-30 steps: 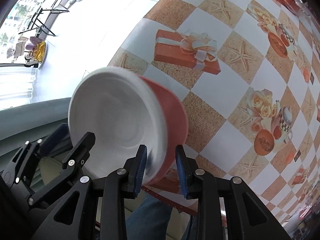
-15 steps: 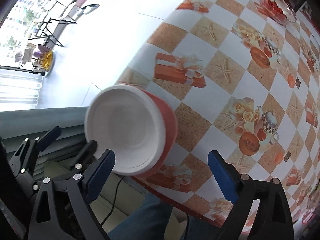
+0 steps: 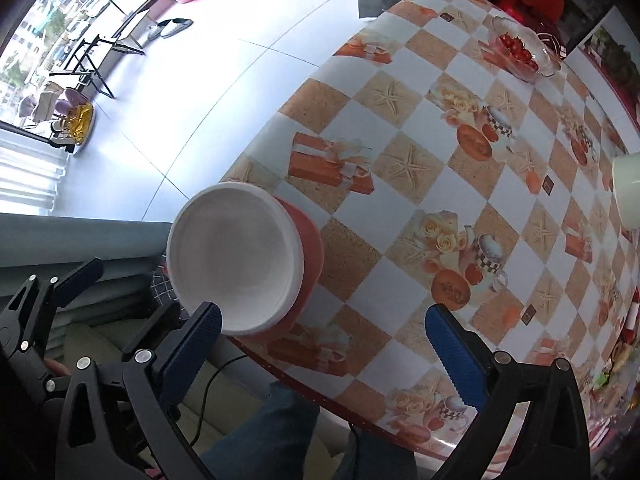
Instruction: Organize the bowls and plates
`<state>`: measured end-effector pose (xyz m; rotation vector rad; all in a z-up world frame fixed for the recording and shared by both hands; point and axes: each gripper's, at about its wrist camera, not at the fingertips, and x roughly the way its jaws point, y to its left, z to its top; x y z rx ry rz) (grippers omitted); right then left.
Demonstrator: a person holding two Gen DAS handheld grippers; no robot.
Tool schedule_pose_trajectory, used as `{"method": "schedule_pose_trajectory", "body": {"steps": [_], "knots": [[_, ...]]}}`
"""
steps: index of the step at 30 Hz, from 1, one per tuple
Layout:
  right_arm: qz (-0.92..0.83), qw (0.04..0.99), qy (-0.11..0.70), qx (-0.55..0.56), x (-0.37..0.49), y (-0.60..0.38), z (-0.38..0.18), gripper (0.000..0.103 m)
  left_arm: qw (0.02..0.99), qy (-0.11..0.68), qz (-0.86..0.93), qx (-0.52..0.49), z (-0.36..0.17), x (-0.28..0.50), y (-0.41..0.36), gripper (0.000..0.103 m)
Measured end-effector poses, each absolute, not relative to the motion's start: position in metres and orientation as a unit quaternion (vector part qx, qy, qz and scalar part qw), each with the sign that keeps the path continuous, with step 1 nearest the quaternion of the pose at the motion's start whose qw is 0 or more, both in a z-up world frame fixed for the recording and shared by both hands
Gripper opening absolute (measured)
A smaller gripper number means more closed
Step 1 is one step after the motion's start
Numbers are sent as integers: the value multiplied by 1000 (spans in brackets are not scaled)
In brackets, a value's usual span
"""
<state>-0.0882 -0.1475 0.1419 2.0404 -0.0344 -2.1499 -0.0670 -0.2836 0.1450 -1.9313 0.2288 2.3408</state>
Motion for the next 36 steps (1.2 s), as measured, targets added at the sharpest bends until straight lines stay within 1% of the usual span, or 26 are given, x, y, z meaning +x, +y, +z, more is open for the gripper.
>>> {"method": "schedule_pose_trajectory", "body": {"steps": [11,36], "knots": [[-729,89,-11,679,-83,-150,150,103,59,85,761,-641,149,-56,-276,83],[-716,92,-10,692,-84,-155,143,103,53,88,760,-642,150,-60,-272,83]]}}
